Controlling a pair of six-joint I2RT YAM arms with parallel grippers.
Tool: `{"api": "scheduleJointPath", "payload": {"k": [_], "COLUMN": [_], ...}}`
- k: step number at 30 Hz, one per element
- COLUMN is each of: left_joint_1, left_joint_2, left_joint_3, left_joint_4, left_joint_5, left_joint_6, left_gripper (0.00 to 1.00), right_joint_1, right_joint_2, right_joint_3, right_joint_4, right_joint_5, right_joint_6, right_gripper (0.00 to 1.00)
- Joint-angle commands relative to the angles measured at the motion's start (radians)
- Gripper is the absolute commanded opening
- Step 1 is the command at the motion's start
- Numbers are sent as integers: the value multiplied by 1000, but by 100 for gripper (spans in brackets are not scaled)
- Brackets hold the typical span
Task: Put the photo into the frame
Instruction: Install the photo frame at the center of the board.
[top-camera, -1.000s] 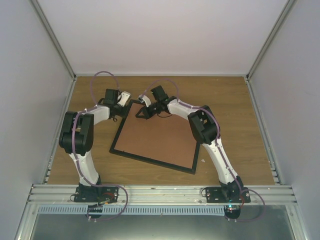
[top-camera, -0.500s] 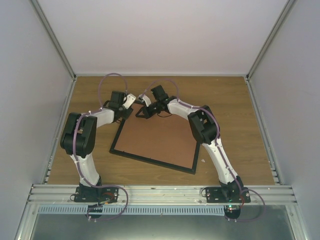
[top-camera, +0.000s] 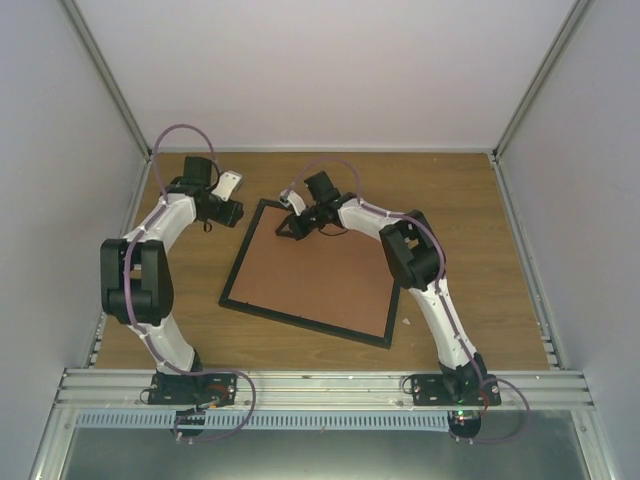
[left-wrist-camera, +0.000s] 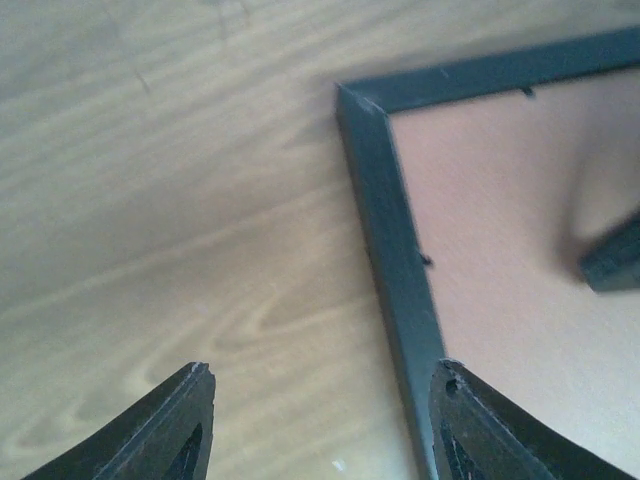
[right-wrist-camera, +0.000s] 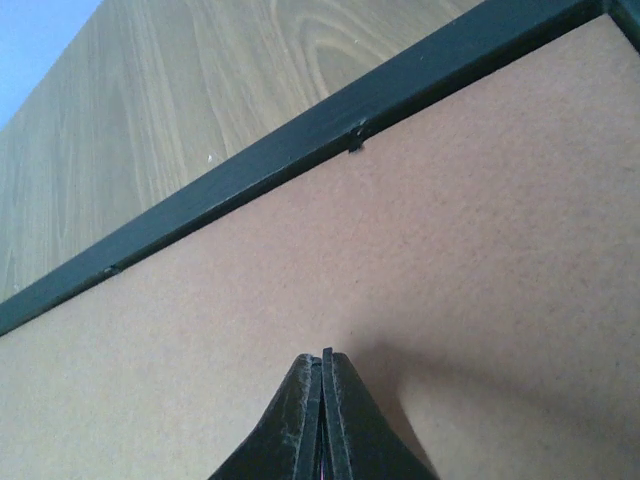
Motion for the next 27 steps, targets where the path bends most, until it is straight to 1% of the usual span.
{"api": "scheduleJointPath", "payload": {"k": [1, 7, 11, 17, 19, 27], "left_joint_1": [8, 20, 20, 27, 59, 82], "left_joint_2": [-80, -157, -175, -165, -155, -128], "left_joint_3": [-114, -265, -323, -315, -306, -288], "left_joint_4": [-134, -159, -142, -120, -124, -123], "left_joint_5": [97, 137, 113, 113, 119, 145], "left_joint_6": [6, 38, 44, 14, 13, -2], "left_gripper": [61, 61, 61, 61, 60, 60], "right_joint_1": [30, 93, 136, 160, 164, 166], "right_joint_2": [-72, -124, -130, -83, -64, -2], "right_joint_3": [-25, -98, -104, -75, -69, -81], "right_joint_4": [-71, -68, -55, -18, -11, -7], "right_joint_5": [34, -48, -74, -81, -78, -35], "right_joint_6": [-76, -66, -46, 13, 29, 42], "right_gripper": [4, 3, 3, 3, 3, 3]}}
